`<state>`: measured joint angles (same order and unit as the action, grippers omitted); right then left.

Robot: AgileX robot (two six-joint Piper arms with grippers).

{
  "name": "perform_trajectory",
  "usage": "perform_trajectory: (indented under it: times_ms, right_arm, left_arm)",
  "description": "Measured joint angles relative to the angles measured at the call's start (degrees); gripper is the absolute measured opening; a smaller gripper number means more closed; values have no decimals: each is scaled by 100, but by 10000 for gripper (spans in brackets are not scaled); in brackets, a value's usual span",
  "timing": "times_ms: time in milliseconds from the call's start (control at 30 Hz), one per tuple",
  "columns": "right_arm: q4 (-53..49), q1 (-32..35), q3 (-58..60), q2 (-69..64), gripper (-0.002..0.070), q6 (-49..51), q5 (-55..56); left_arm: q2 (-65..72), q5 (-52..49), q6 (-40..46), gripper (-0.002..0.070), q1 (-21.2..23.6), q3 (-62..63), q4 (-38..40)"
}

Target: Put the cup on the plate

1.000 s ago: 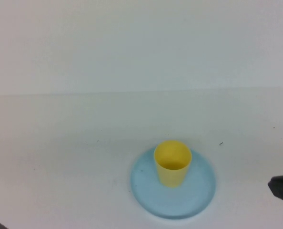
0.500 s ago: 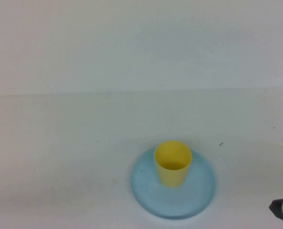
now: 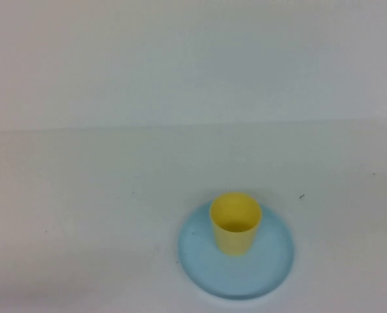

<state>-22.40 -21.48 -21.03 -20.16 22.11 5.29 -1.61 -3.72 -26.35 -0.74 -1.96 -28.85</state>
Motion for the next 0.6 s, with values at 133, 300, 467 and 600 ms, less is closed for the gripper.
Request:
perform_trajectory:
  times_ms: [133,300,467,600]
  right_arm:
    - [-89,1096,633,520,1,14,217]
    - [-415,1950,1264,862,1,14,-215]
    - [-621,2401,1938,1269,1,14,-279]
    - [-635,2532,2252,1606,1,227,-576]
  left_arm:
    - [0,9,3,1,0,0,-62]
    - [0,2,3,1,0,0,-324]
    - [0,-47,3,1,0,0,-348]
    - [0,-276,672,1,0,0,362]
